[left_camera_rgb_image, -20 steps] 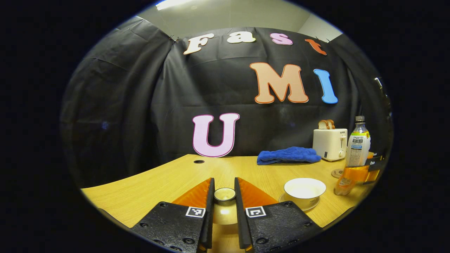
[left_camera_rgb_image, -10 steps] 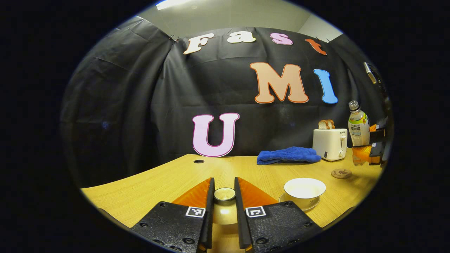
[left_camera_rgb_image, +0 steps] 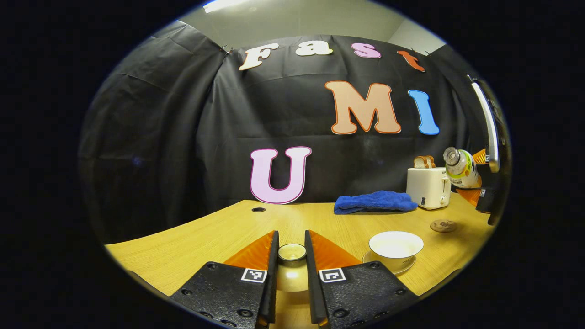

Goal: Open the teacup lid with one hand, grasp the water bottle and pour water into the teacup with the other hand; after pouring, place the water bottle on the coaster and then close the teacup lid.

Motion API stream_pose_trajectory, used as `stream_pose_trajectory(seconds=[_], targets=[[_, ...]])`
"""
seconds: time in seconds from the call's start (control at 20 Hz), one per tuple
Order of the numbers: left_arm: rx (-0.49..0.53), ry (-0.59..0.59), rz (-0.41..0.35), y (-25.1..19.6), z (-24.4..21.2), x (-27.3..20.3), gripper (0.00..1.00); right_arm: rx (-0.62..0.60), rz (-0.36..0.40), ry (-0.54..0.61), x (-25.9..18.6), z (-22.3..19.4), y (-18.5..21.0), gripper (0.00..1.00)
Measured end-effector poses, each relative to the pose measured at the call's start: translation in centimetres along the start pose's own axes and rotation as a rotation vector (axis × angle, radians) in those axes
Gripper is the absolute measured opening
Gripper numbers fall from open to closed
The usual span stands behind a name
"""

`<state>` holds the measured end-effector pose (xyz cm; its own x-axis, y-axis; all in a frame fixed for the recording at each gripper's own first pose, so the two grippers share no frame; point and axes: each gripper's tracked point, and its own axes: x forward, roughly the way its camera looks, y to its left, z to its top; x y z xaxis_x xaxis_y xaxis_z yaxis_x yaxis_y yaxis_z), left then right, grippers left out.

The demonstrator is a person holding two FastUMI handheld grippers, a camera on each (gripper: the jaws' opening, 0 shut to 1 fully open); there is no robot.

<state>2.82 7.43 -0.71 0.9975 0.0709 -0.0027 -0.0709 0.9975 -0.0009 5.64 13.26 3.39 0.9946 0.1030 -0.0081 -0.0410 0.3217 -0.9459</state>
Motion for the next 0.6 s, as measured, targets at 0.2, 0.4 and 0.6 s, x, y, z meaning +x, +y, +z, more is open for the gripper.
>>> stream_pose_trajectory(seconds=[0.2, 0.4, 0.6], targets=[[0.000, 0.000, 0.000, 0.0, 0.0, 0.0, 0.27, -0.108, -0.008, -0.025, 0.6, 1.2, 1.7, 0.61], [0.000, 0.001, 0.000, 0.0, 0.0, -0.1, 0.27, -0.253, -0.055, -0.065, 0.8, 2.5, 2.5, 0.60], [-0.001, 0.001, 0.000, 0.0, -0.1, -0.1, 0.27, -0.338, -0.069, -0.082, 0.8, 2.8, 3.7, 0.61]])
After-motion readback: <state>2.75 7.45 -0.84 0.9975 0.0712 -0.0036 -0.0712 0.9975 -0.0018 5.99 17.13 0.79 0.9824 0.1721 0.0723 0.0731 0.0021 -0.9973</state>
